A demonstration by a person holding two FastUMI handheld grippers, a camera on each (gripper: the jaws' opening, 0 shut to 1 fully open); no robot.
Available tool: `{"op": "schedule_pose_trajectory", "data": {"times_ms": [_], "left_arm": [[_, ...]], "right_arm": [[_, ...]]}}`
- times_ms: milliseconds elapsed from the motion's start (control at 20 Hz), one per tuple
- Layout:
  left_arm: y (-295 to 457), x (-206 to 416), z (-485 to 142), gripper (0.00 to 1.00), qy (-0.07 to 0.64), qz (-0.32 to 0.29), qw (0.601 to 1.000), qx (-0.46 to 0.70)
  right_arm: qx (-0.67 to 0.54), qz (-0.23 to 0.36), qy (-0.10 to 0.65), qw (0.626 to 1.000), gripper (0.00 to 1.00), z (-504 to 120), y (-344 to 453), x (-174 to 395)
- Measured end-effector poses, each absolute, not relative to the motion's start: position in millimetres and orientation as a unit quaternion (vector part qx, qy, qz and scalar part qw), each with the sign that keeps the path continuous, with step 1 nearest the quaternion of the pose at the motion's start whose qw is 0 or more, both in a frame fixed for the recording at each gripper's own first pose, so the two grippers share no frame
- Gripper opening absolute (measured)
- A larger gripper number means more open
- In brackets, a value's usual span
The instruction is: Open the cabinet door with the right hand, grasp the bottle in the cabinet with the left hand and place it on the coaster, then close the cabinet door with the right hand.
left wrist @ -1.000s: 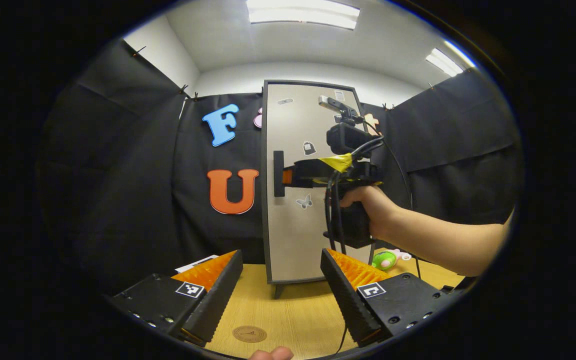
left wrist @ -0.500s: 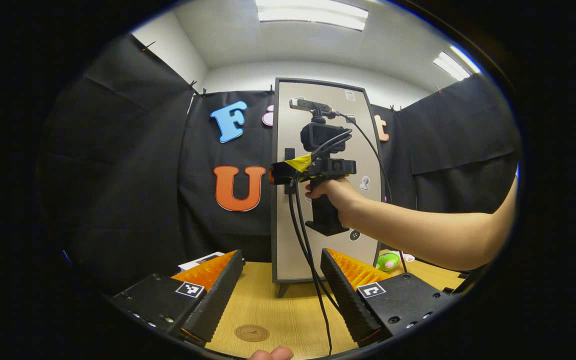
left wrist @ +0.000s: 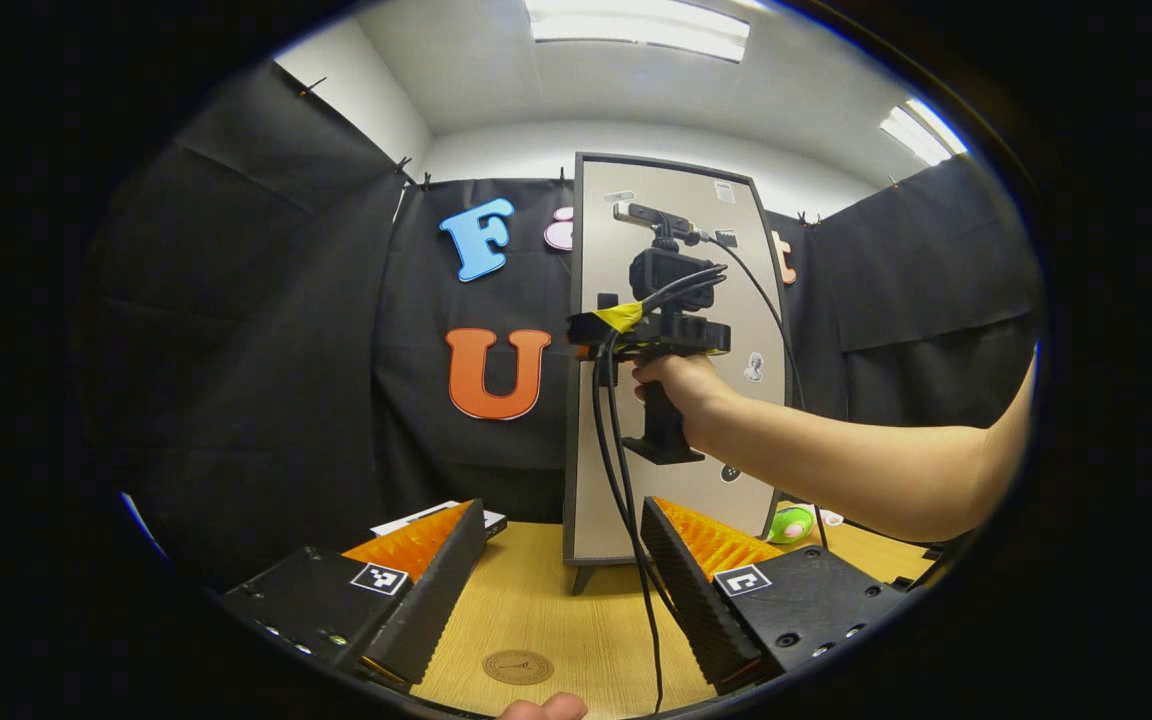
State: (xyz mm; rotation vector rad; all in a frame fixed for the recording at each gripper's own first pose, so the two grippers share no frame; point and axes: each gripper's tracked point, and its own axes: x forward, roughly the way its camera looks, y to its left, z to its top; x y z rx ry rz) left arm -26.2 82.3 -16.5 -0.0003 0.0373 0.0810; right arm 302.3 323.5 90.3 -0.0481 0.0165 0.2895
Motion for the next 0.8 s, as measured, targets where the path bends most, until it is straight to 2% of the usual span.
{"op": "schedule_pose_trajectory", "data": {"times_ms": [250, 800], "left_arm": [[84, -26, -15, 0.95, 0.019, 0.040, 0.999, -0.005], [88, -34, -15, 0.95, 0.017, 0.042, 0.999, -0.008]], "right_arm": [[-0.038, 0.139, 0.011, 0.989, 0.22, 89, 322, 304], [-0.041, 0.188, 0.020, 0.981, 0.22, 91, 315, 266]]}}
